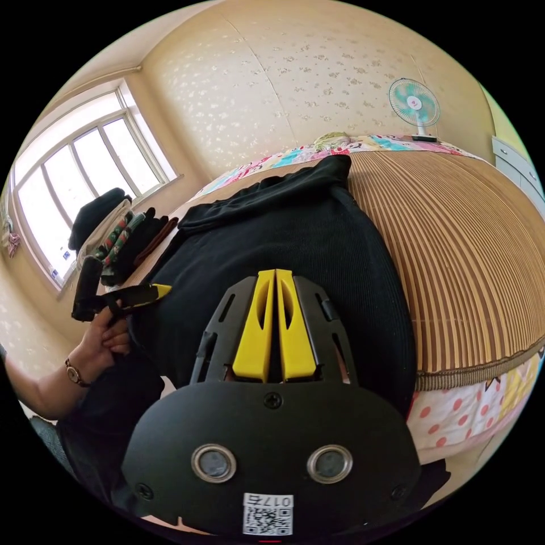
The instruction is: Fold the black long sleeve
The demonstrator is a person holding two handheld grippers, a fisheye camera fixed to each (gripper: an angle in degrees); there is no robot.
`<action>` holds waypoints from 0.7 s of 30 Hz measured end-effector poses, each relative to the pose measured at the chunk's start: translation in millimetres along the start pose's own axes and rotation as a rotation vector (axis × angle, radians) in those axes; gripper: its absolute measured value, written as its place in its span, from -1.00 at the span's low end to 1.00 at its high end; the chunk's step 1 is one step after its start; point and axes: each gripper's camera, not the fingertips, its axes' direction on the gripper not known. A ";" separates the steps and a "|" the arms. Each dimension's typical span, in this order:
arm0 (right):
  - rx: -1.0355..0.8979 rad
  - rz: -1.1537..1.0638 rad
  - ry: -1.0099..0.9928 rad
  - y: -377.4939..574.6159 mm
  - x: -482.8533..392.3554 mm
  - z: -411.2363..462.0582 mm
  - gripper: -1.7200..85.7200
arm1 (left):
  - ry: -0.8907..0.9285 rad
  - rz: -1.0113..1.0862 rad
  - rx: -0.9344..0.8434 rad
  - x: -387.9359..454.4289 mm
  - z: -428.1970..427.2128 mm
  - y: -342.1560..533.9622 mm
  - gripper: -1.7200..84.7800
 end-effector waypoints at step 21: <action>-0.001 0.009 0.000 3.5 1.3 -11.3 -0.95 | 0.109 0.008 0.056 -37.9 -36.4 19.6 -0.97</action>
